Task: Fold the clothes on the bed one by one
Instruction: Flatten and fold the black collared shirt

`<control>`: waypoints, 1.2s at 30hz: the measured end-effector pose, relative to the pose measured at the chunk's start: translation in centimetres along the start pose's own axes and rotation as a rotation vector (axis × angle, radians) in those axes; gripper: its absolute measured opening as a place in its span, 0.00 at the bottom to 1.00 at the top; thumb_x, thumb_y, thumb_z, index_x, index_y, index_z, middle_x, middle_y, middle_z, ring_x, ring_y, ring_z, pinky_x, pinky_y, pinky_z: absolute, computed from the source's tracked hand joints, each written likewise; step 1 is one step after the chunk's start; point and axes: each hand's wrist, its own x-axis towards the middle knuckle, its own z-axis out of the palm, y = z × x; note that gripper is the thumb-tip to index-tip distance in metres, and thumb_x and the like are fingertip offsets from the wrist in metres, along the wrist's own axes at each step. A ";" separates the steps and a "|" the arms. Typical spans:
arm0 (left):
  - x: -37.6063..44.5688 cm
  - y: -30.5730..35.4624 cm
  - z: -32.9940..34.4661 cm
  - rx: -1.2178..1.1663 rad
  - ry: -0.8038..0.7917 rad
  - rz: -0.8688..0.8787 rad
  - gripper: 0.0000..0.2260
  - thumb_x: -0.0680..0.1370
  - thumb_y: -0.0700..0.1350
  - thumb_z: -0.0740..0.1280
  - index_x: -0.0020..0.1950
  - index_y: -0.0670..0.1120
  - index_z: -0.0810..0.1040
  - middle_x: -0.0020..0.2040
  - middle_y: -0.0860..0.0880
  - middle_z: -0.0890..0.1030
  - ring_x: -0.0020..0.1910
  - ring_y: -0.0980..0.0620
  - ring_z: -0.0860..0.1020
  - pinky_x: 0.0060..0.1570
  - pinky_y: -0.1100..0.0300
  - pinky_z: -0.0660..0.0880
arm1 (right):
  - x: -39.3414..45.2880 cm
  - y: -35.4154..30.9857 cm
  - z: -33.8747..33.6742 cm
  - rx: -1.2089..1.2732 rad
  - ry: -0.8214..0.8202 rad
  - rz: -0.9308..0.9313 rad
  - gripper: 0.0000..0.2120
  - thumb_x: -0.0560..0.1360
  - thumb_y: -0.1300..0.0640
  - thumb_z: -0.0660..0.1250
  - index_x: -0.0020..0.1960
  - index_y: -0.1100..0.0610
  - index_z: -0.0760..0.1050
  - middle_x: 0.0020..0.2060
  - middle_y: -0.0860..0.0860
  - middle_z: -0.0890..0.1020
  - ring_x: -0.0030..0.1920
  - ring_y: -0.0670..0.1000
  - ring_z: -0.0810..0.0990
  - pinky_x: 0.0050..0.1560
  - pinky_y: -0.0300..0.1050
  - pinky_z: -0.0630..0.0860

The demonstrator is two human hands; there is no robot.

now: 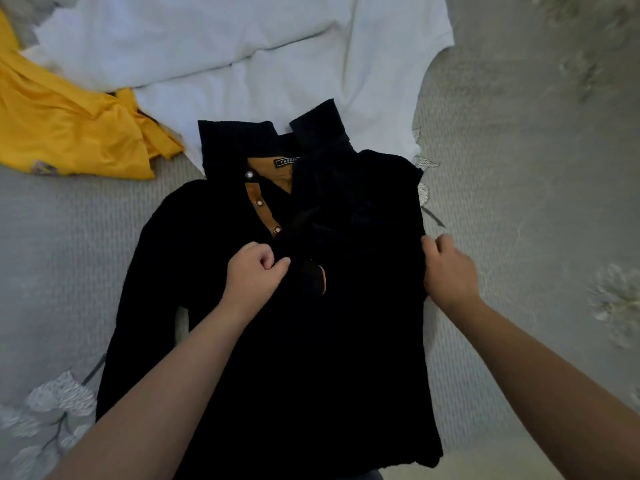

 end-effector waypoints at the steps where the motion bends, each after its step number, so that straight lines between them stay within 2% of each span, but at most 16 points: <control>1: 0.0 0.1 0.1 -0.072 -0.050 -0.024 0.21 0.72 0.38 0.69 0.28 0.48 0.59 0.30 0.52 0.65 0.29 0.56 0.64 0.31 0.65 0.62 | -0.6 1.2 0.3 -0.049 -0.087 0.041 0.15 0.70 0.70 0.65 0.56 0.68 0.72 0.43 0.64 0.75 0.32 0.60 0.77 0.30 0.47 0.66; 3: 0.1 0.0 0.5 -0.156 -0.137 -0.117 0.16 0.72 0.36 0.68 0.33 0.49 0.63 0.34 0.51 0.69 0.32 0.54 0.68 0.31 0.64 0.65 | -1.6 3.0 1.2 -0.135 -0.283 0.051 0.19 0.75 0.64 0.58 0.65 0.62 0.65 0.54 0.60 0.72 0.47 0.59 0.77 0.39 0.48 0.69; 5: 0.2 -0.6 0.6 -0.131 -0.172 -0.193 0.10 0.73 0.38 0.68 0.45 0.50 0.68 0.46 0.50 0.72 0.44 0.54 0.71 0.39 0.64 0.68 | -1.7 3.8 1.3 -0.142 -0.347 0.074 0.20 0.75 0.61 0.58 0.66 0.59 0.63 0.58 0.58 0.70 0.53 0.58 0.74 0.43 0.47 0.69; 7: 0.4 -1.5 0.2 0.018 -0.205 -0.247 0.18 0.73 0.41 0.70 0.60 0.46 0.69 0.55 0.49 0.72 0.55 0.52 0.71 0.50 0.63 0.66 | -0.7 3.5 0.5 -0.071 -0.268 0.072 0.17 0.73 0.63 0.60 0.62 0.62 0.69 0.56 0.59 0.72 0.53 0.59 0.73 0.45 0.49 0.69; 9: 0.1 -1.9 -0.2 0.198 -0.302 -0.261 0.24 0.73 0.43 0.70 0.67 0.43 0.67 0.61 0.45 0.72 0.62 0.48 0.71 0.54 0.61 0.66 | 1.2 3.1 -0.5 0.065 -0.089 0.024 0.15 0.70 0.69 0.61 0.56 0.67 0.74 0.52 0.64 0.76 0.51 0.63 0.74 0.45 0.53 0.71; 11: -0.3 -1.8 -0.4 0.277 -0.310 -0.275 0.21 0.75 0.42 0.67 0.66 0.42 0.69 0.61 0.43 0.74 0.60 0.47 0.73 0.51 0.62 0.66 | 3.4 2.1 -1.6 0.163 0.087 -0.115 0.18 0.67 0.74 0.62 0.56 0.70 0.74 0.53 0.67 0.77 0.52 0.68 0.75 0.46 0.59 0.74; 12: -0.5 -1.6 -0.4 0.255 -0.278 -0.283 0.17 0.76 0.40 0.65 0.65 0.42 0.71 0.59 0.43 0.76 0.57 0.46 0.74 0.49 0.62 0.67 | 4.6 1.6 -1.8 0.152 0.096 -0.180 0.21 0.67 0.74 0.61 0.60 0.69 0.73 0.58 0.66 0.75 0.58 0.68 0.73 0.52 0.61 0.73; 15: -0.6 -0.7 -1.1 0.002 -0.285 -0.343 0.10 0.78 0.37 0.60 0.58 0.45 0.74 0.48 0.47 0.77 0.44 0.50 0.77 0.40 0.62 0.72 | 8.4 0.6 -2.3 0.037 -0.118 -0.261 0.26 0.74 0.65 0.59 0.71 0.59 0.62 0.71 0.56 0.63 0.73 0.56 0.57 0.68 0.57 0.57; 18: -0.7 0.4 -3.2 -0.286 -0.486 -0.371 0.10 0.78 0.34 0.58 0.46 0.49 0.73 0.40 0.49 0.77 0.37 0.55 0.76 0.34 0.66 0.72 | 10.9 -0.2 -2.6 -0.173 -0.213 -0.224 0.18 0.74 0.63 0.58 0.63 0.59 0.71 0.61 0.57 0.72 0.69 0.56 0.62 0.71 0.61 0.46; 21: -0.2 0.3 -5.8 -0.263 -0.609 -0.341 0.07 0.76 0.36 0.63 0.45 0.48 0.75 0.40 0.50 0.77 0.38 0.55 0.77 0.36 0.66 0.72 | 11.5 0.1 -3.3 -0.151 -0.048 -0.027 0.11 0.72 0.64 0.57 0.49 0.63 0.76 0.48 0.59 0.79 0.58 0.59 0.71 0.68 0.58 0.52; 23: 0.4 -0.2 -7.3 -0.033 -0.577 -0.272 0.02 0.75 0.43 0.67 0.45 0.49 0.75 0.42 0.53 0.78 0.41 0.57 0.77 0.36 0.69 0.71 | 11.7 0.8 -3.7 -0.122 0.011 0.086 0.10 0.71 0.65 0.57 0.47 0.63 0.76 0.46 0.61 0.80 0.54 0.60 0.73 0.65 0.54 0.56; 25: 1.4 -0.7 -8.0 0.249 -0.483 -0.174 0.07 0.74 0.48 0.68 0.50 0.48 0.76 0.46 0.53 0.78 0.47 0.54 0.76 0.40 0.66 0.69 | 12.1 1.6 -3.9 -0.122 -0.020 0.184 0.11 0.71 0.66 0.57 0.48 0.63 0.76 0.47 0.61 0.79 0.56 0.60 0.72 0.66 0.52 0.56; 28: 3.1 -0.3 -7.8 0.465 -0.335 -0.039 0.14 0.79 0.46 0.61 0.60 0.40 0.74 0.56 0.43 0.77 0.56 0.44 0.74 0.51 0.57 0.69 | 12.4 1.8 -3.7 -0.063 -0.018 0.259 0.13 0.72 0.67 0.57 0.55 0.66 0.72 0.55 0.64 0.75 0.62 0.61 0.67 0.69 0.55 0.52; 31: 4.4 0.2 -6.7 0.621 -0.161 -0.035 0.17 0.79 0.41 0.59 0.67 0.41 0.68 0.62 0.39 0.72 0.61 0.39 0.69 0.56 0.47 0.68 | 12.2 1.4 -3.4 0.034 0.041 0.289 0.16 0.72 0.68 0.57 0.59 0.68 0.68 0.60 0.66 0.71 0.64 0.61 0.65 0.68 0.57 0.54; 33: 4.5 0.3 -5.8 0.636 -0.065 -0.105 0.19 0.78 0.41 0.60 0.68 0.40 0.65 0.63 0.38 0.70 0.62 0.38 0.68 0.58 0.45 0.66 | 11.1 0.8 -3.1 0.103 0.099 0.222 0.17 0.72 0.67 0.59 0.60 0.69 0.68 0.61 0.65 0.70 0.64 0.61 0.65 0.64 0.55 0.59; 36: 3.4 -0.4 -4.6 0.736 0.016 -0.149 0.19 0.78 0.45 0.60 0.66 0.38 0.67 0.62 0.37 0.71 0.62 0.38 0.68 0.59 0.44 0.64 | 7.2 -0.8 -1.9 0.202 0.177 -0.114 0.20 0.69 0.63 0.67 0.59 0.70 0.72 0.60 0.66 0.73 0.62 0.66 0.71 0.62 0.60 0.66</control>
